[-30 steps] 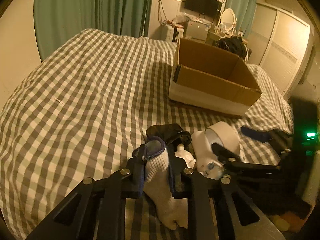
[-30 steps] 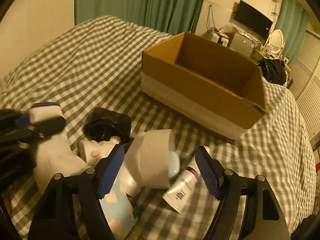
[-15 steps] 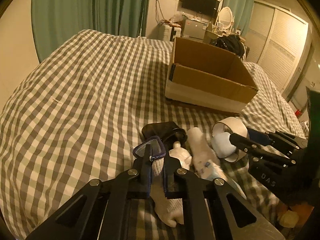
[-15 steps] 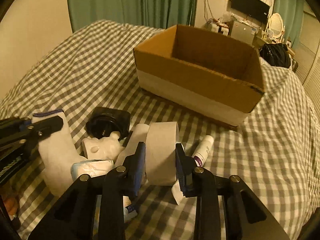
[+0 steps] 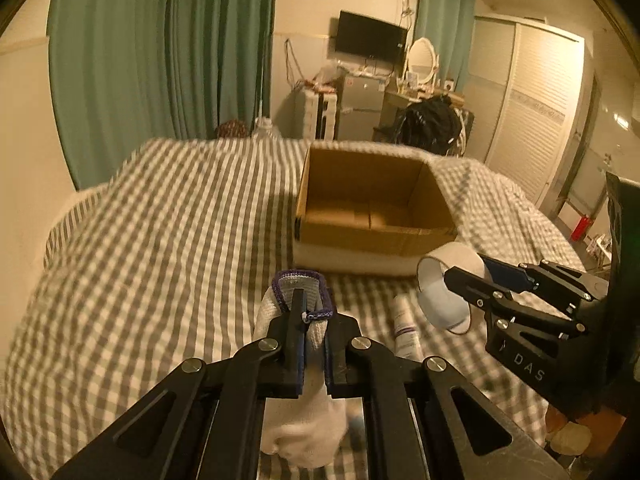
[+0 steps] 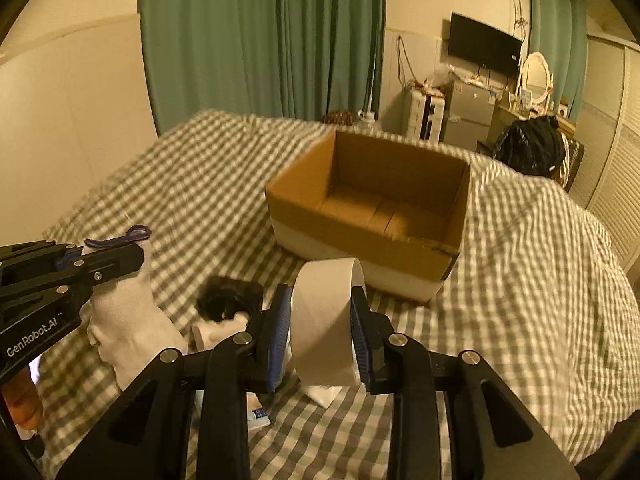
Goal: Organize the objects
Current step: 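Carry the white sock into the box with the left tool while the right tool carries the tape roll there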
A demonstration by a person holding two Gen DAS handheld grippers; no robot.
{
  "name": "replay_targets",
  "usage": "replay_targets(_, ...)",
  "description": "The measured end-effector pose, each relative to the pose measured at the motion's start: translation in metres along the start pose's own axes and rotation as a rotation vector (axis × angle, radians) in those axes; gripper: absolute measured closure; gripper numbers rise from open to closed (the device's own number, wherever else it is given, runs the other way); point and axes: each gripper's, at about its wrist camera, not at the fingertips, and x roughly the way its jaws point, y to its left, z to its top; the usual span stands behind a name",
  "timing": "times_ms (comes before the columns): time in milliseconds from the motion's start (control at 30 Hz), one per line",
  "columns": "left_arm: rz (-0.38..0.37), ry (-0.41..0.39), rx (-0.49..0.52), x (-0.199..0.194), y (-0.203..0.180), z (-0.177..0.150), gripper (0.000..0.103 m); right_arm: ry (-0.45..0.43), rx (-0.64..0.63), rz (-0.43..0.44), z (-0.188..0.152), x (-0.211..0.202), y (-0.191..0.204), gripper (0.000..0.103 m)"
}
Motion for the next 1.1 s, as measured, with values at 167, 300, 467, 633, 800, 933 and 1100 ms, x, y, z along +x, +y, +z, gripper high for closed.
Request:
replay_targets(167,0.0,-0.054,0.035,-0.013,-0.012,0.034,0.096,-0.065,-0.007,0.004,0.023,-0.024,-0.003,0.075)
replay_targets(300,0.035,-0.101,0.098,-0.014,-0.029,0.07,0.096,-0.124,-0.039,-0.023,0.049,-0.04,-0.005,0.075)
replay_targets(467,0.038,-0.144,0.122,0.0,-0.041,0.113,0.096,-0.196,-0.065,-0.052,0.085,-0.049,-0.012,0.075)
replay_targets(633,0.012,-0.144,0.103,0.037,-0.044,0.152,0.096,-0.229,-0.058,-0.058,0.121,-0.042,-0.031,0.075)
replay_targets(800,-0.001,-0.122,0.089,0.084,-0.047,0.178,0.096,-0.211,-0.021,-0.044,0.146,-0.01,-0.057,0.075)
replay_targets(933,0.006,-0.094,0.102,0.125,-0.049,0.185,0.096,-0.167,0.026,-0.017,0.157,0.031,-0.079,0.075)
replay_targets(1100,0.0,-0.033,0.108,0.178,-0.051,0.181,0.096,-0.101,0.079,0.008,0.156,0.086,-0.106,0.075)
